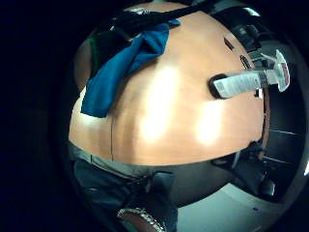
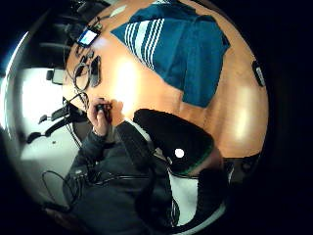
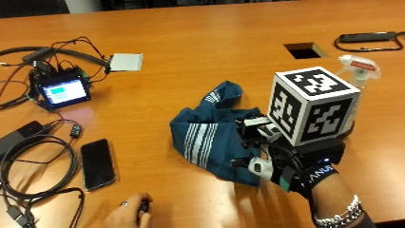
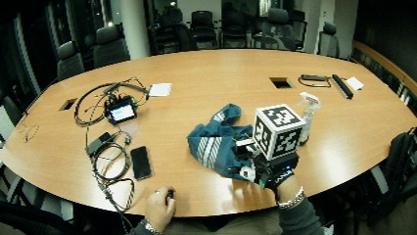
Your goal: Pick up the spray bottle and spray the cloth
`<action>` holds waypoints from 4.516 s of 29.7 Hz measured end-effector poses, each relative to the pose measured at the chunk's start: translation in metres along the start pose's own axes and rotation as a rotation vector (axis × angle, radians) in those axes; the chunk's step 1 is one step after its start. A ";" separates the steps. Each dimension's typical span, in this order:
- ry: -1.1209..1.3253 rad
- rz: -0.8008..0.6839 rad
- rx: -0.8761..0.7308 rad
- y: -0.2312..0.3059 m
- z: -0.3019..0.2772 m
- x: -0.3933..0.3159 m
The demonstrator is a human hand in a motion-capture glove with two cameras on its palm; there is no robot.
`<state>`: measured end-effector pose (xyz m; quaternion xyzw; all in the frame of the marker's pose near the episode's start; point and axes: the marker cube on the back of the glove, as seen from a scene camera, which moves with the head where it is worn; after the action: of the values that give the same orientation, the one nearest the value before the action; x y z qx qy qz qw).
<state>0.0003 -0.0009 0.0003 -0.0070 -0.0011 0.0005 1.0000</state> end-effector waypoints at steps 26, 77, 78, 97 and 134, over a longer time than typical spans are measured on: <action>0.032 -0.042 -0.056 -0.053 0.002 -0.024; -0.959 0.674 0.959 -0.142 0.026 0.115; -0.933 0.663 0.993 -0.141 0.026 0.116; -0.724 0.643 1.240 -0.072 0.094 0.160; 0.376 -0.250 0.716 -0.135 -0.004 0.047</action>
<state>0.0475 -0.1358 -0.0020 0.3409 0.1807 -0.1219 0.9145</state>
